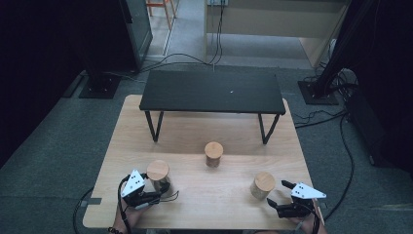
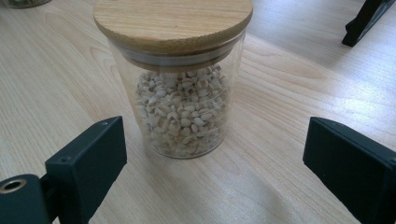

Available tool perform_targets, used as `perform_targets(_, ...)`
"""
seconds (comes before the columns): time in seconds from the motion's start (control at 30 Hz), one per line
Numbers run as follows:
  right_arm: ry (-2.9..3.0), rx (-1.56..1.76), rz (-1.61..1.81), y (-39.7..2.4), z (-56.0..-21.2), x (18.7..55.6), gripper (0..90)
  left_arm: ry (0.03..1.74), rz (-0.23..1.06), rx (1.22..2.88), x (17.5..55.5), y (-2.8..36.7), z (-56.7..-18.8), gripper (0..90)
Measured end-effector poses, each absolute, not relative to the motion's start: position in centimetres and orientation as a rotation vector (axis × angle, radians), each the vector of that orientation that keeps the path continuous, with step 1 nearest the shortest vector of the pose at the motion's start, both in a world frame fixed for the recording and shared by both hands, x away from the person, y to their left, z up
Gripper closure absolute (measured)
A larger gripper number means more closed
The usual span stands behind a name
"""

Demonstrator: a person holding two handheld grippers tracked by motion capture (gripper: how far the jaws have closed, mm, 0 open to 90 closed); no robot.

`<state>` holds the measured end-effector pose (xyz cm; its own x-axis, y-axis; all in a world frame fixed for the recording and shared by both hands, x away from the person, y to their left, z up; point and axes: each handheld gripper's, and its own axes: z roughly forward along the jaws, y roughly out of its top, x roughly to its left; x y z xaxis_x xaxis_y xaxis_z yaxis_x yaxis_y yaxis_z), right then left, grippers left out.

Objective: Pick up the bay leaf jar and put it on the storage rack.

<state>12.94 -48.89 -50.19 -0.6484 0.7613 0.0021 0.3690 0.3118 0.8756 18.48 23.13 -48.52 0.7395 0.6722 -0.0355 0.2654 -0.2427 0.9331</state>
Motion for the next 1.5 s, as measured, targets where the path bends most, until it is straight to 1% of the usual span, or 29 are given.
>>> perform_targets(0.73, 2.174, 1.0, 1.281, -48.9, -50.2, 13.0, 6.2, 0.74, 0.473, 1.797, 18.2, 23.0, -48.1, 25.4)
perform_targets(1.0, 2.175, 1.0, 1.282, -48.9, -50.2, 13.0, 6.2, 0.77, 0.476, 1.775, 18.2, 22.8, -46.8, 25.4)
perform_targets(1.27, 2.177, 0.999, 1.283, -48.9, -50.2, 13.0, 6.2, 0.765, 0.473, 1.795, 18.5, 22.0, -44.4, 25.4)
perform_targets(1.4, 2.177, 0.999, 1.284, -48.9, -50.2, 13.0, 6.2, 0.772, 0.492, 1.797, 18.7, 21.1, -42.7, 25.4)
perform_targets(1.5, 2.177, 0.999, 1.283, -48.9, -50.2, 13.0, 6.2, 0.766, 0.502, 1.793, 18.6, 20.8, -42.2, 25.4)
